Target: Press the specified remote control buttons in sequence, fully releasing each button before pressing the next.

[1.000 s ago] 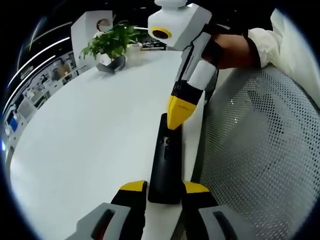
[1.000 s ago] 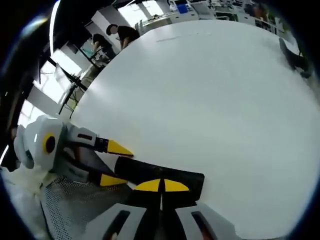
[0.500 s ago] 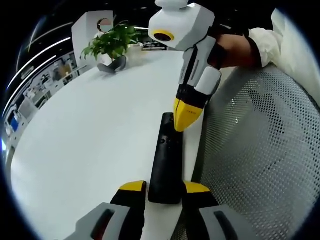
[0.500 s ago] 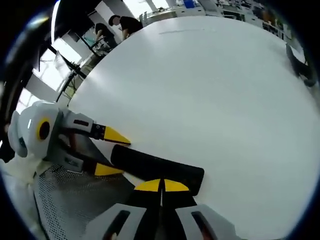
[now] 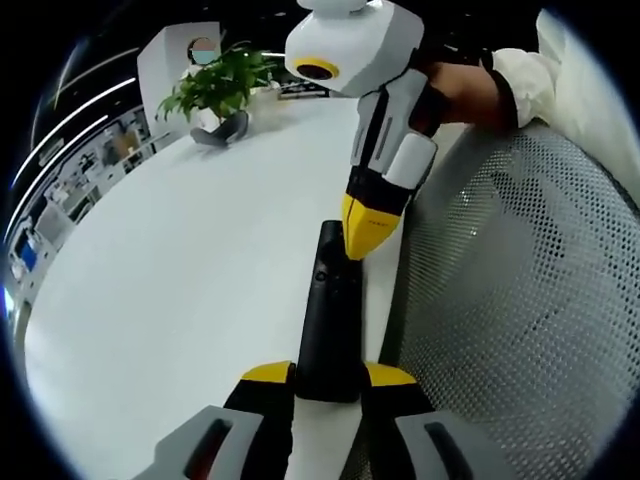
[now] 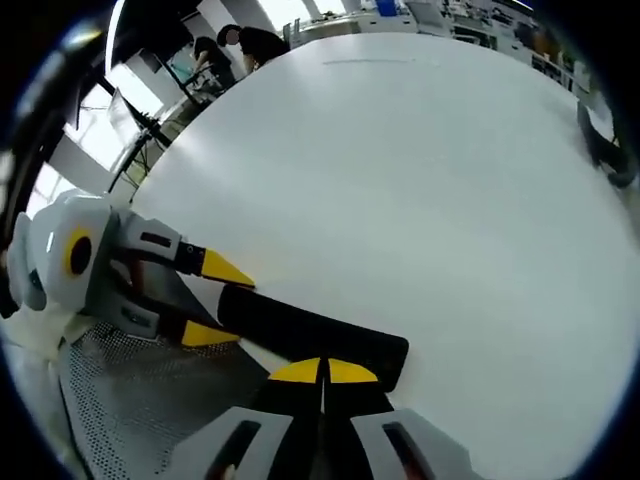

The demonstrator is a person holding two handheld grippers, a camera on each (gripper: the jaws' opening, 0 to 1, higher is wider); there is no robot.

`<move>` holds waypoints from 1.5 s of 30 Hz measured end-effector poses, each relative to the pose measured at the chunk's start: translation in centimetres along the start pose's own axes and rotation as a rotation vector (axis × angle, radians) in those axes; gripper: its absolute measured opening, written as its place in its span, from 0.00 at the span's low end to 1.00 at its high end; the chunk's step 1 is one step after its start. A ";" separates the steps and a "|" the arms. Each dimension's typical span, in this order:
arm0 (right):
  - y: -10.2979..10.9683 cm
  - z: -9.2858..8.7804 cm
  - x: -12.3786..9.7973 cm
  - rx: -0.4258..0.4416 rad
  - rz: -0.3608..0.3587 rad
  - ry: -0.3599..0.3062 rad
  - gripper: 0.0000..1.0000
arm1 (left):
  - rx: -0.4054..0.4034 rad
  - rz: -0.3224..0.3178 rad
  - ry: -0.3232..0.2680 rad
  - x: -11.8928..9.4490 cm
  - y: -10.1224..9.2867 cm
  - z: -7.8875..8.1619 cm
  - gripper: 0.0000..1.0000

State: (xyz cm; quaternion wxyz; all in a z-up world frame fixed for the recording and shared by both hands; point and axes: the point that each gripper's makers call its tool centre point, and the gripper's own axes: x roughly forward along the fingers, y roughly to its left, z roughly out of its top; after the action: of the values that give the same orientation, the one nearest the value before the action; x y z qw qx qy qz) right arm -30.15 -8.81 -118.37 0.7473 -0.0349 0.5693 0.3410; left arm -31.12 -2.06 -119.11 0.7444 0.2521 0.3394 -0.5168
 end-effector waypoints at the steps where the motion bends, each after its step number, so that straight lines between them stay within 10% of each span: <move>1: 0.0 0.0 0.0 0.008 0.006 -0.001 0.00 | 0.006 -0.002 -0.002 0.0 0.0 0.0 0.25; 15: -0.7 1.4 -0.4 0.002 -0.031 -0.072 0.00 | 0.008 -0.036 -0.015 0.3 -0.4 0.2 0.24; 31: -1.0 1.3 0.2 -0.041 -0.048 0.057 0.00 | -0.003 -0.025 -0.028 0.4 -0.2 0.4 0.25; 45: -0.3 3.0 -0.2 -0.001 0.010 0.017 0.00 | 0.013 -0.030 -0.035 0.4 -0.3 0.4 0.24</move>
State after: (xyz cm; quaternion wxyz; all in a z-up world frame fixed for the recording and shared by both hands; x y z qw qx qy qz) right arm -27.46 -7.82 -117.28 0.7406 -0.0355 0.5756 0.3449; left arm -31.21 -2.72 -119.16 0.7407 0.2429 0.3268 -0.5344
